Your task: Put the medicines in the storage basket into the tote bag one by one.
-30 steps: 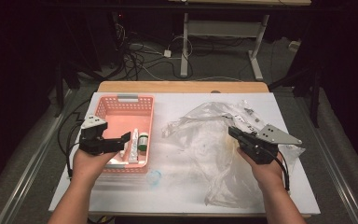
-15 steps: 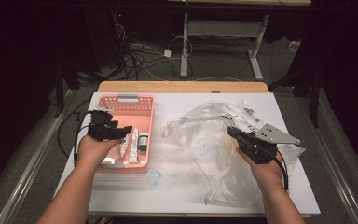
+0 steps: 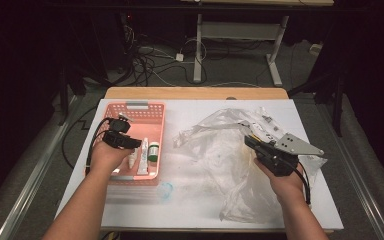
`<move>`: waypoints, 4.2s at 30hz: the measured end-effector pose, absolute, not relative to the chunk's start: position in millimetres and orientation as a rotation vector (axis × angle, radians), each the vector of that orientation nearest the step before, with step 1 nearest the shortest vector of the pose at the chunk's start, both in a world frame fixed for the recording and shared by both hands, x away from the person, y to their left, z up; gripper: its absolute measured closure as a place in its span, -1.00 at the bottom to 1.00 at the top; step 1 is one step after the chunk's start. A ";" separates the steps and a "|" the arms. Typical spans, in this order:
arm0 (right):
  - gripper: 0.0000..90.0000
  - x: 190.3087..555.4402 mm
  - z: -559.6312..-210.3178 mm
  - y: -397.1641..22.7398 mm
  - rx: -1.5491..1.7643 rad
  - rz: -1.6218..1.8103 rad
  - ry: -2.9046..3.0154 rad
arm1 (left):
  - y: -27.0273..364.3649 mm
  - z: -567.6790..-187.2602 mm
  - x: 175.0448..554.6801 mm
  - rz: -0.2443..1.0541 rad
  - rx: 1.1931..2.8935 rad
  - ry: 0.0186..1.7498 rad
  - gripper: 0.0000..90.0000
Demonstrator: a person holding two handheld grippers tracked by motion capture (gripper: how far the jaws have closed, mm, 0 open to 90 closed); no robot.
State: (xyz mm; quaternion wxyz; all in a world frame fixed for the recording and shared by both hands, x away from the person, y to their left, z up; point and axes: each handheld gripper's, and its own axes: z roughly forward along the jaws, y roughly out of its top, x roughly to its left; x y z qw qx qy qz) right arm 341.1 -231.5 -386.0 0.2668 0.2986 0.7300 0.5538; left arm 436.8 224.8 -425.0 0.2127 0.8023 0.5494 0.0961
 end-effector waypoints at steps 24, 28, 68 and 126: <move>1.00 341.0 -386.1 -230.4 0.806 1.499 1.970 | 209.8 -425.9 445.2 0.210 2.327 1.476 -0.01; 1.00 340.9 -386.7 -229.1 0.801 1.494 1.975 | 203.7 -428.2 445.5 0.190 2.359 1.467 0.15; 1.00 340.8 -387.9 -229.7 0.803 1.478 1.976 | 184.8 -446.8 481.1 0.184 2.342 1.520 0.66; 1.00 339.6 -388.9 -229.6 0.801 1.483 1.979 | 205.0 -442.5 454.8 0.169 2.335 1.546 0.49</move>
